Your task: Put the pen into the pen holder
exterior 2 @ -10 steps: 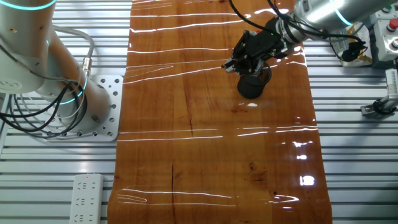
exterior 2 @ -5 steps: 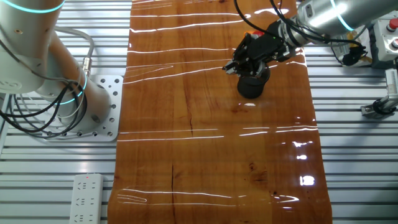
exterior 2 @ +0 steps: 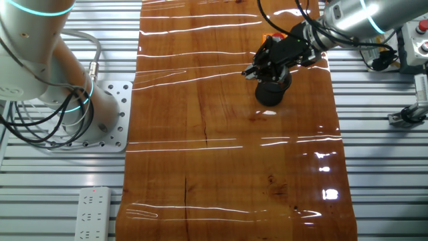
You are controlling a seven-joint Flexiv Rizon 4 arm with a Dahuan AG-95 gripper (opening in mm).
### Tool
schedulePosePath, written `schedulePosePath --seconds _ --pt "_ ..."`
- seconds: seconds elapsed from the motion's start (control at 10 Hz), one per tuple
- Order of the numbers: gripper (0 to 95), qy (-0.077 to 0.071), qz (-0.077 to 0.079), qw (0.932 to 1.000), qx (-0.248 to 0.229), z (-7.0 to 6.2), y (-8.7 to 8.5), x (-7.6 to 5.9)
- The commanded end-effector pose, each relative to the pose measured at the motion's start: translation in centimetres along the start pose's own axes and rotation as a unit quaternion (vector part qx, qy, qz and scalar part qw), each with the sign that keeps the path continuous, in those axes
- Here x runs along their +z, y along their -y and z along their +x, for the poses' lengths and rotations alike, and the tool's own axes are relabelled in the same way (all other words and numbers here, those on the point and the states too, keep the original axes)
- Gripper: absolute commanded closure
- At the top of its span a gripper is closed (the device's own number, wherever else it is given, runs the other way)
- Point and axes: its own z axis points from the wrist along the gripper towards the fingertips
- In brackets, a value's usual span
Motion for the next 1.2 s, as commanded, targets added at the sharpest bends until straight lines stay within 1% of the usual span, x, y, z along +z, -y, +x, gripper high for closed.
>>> schedulePosePath --seconds 0.1,0.2,0.4,0.6,0.7,1.0,1.2 --pt "95.0 -0.011 0.0 0.9999 0.0 -0.59 -0.11 -0.9" --pt "95.0 -0.017 -0.001 0.9999 -0.001 -0.63 -0.13 -0.97" --pt "95.0 -0.035 0.001 0.9994 -0.003 -0.65 -0.12 -0.96" --pt "95.0 -0.039 0.007 0.9992 -0.004 -0.66 -0.12 -0.96" --pt "95.0 -0.04 0.008 0.9992 -0.004 -0.66 -0.12 -0.96" --pt "95.0 -0.052 0.01 0.9986 -0.004 -1.09 0.08 -0.65" --pt "95.0 -0.053 0.012 0.9985 -0.006 -1.28 0.15 -0.55"
